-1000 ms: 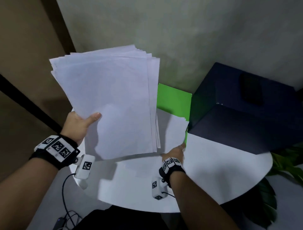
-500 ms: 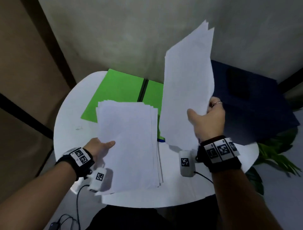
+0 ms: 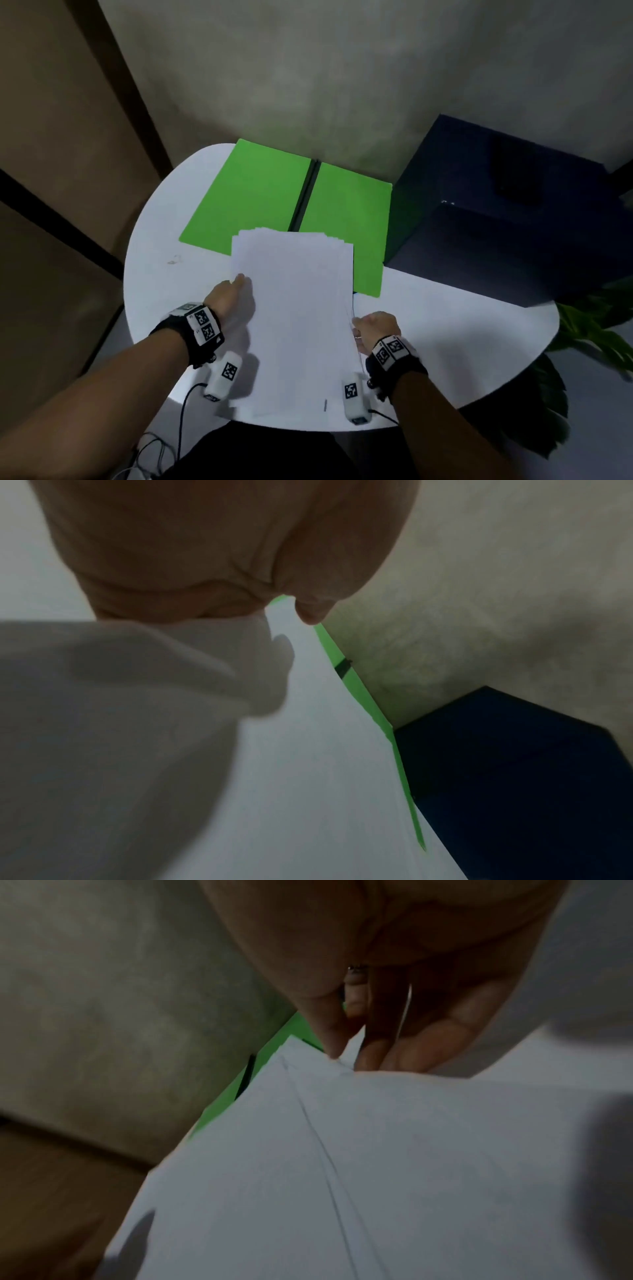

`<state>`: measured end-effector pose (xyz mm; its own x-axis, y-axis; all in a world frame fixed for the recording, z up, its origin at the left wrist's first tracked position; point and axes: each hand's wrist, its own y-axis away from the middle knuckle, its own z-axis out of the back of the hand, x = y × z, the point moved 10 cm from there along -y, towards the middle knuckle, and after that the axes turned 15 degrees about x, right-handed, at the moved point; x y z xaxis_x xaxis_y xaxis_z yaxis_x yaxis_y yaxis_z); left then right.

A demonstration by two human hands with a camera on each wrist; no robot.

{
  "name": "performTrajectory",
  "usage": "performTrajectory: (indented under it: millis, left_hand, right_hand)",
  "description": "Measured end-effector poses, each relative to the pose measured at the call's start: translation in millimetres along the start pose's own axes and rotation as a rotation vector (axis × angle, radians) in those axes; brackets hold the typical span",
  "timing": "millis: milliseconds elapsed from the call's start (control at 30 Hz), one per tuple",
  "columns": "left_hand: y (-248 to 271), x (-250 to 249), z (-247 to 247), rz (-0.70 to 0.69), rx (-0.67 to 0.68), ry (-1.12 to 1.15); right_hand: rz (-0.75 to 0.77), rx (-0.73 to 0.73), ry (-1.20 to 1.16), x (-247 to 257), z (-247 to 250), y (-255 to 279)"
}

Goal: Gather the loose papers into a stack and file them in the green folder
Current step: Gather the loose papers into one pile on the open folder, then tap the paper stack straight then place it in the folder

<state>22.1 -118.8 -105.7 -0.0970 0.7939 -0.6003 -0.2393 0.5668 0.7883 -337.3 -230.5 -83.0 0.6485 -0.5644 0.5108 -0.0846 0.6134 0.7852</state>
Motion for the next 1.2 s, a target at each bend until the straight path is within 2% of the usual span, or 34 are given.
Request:
performTrajectory:
  millis: [67,167,300,433,500,600,733,833,900,1000,1067,1200]
  left_hand:
    - [12,-4,-14,0.001,-0.021,-0.018]
    - [24,-9,-32,0.004,-0.051,-0.064]
    - [18,-18,-37,-0.008,-0.066,-0.108]
    - [10,-30,-31,-0.022,-0.101,-0.264]
    - [13,-39,-28,-0.117,-0.116,-0.301]
    - [24,-52,-21,-0.339,-0.079,-0.194]
    - [69,-95,-13,-0.626,0.015,-0.014]
    - [109,-132,-11,-0.770,0.098,0.164]
    - [136,-154,-7,-0.872,0.052,0.179]
    - [171,-176,-2,-1.022,-0.115,0.043]
    - [180,-177,-3,-1.050,-0.168,-0.018]
    - [159,-155,-12,-0.916,-0.039,0.033]
  right_hand:
    - [0.040,-0.025,0.065,-6,-6,-12]
    - [0.093,-0.020,0.228,24,-15,16]
    - [0.156,-0.133,0.392,58,-5,17]
    - [0.248,0.060,0.358,70,-37,1]
    - [0.247,0.056,0.248,65,-32,-4]
    - [0.275,0.019,0.147,61,-15,-4]
    - [0.493,0.051,-0.123,100,17,19]
    - [0.671,0.062,-0.189,151,39,65]
    - [0.779,0.027,-0.291,175,54,96]
    - [0.946,-0.013,-0.361,192,59,135]
    - [0.983,-0.016,-0.328,191,55,145]
    - [0.986,0.037,-0.299,185,49,151]
